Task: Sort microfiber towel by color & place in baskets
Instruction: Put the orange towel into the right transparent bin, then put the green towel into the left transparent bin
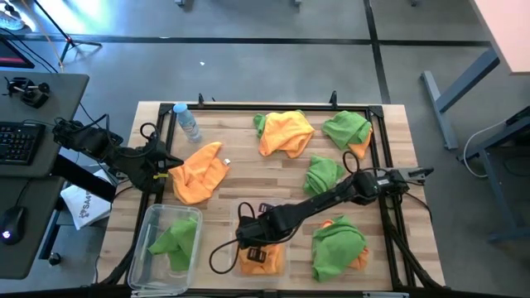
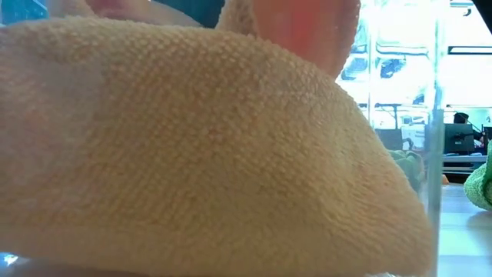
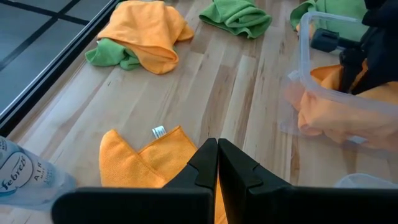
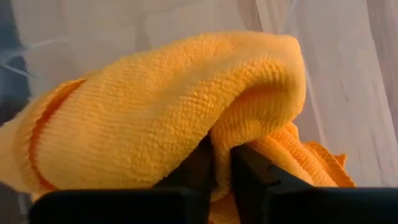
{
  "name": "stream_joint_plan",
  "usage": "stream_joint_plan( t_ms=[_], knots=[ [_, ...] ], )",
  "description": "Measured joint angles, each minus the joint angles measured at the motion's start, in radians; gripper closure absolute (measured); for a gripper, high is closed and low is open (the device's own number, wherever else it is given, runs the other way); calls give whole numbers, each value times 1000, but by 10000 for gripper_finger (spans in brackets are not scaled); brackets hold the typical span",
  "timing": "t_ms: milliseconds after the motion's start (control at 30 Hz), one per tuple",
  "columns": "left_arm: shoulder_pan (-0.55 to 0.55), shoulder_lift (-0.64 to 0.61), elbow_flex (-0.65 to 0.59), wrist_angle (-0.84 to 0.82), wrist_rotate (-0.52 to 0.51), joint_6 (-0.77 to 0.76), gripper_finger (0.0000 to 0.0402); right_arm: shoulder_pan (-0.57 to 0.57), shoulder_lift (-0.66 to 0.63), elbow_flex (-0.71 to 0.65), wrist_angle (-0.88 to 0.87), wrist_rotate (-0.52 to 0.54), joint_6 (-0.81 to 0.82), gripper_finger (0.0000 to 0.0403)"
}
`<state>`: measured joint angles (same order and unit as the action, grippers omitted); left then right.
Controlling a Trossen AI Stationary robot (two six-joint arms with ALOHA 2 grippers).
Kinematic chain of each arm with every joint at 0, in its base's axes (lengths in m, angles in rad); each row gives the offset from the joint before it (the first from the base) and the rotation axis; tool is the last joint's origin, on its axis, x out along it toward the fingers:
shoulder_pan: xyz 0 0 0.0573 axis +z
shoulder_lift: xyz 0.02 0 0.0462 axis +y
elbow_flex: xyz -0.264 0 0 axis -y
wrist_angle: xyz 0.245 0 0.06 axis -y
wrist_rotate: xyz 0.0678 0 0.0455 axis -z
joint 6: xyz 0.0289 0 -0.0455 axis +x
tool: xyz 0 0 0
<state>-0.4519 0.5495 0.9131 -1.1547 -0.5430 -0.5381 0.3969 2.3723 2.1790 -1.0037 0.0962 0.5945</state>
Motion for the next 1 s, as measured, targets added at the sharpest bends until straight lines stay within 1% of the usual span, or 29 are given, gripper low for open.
stream_joint_plan(
  t_ms=[300, 500, 600, 733, 833, 1000],
  knots=[
    [0, 0, 0, -1, -4, 0, 401, 0, -42, 0, -11, 0, 6, 290],
    [0, 2, 0, -1, -13, 0, 401, 2, -94, 0, -34, 6, 0, 283],
    [0, 3, 0, -1, -13, 0, 401, 8, -136, 0, -47, 53, 2, 291],
    [0, 4, 0, -1, -13, 0, 401, 17, -195, 0, -76, 127, -2, 312],
    [0, 7, 0, -1, -13, 0, 401, 26, -242, 0, -125, 165, 4, 335],
    [0, 14, 0, -1, -13, -7, 401, 43, -309, 1, -262, 253, 36, 386]
  ],
)
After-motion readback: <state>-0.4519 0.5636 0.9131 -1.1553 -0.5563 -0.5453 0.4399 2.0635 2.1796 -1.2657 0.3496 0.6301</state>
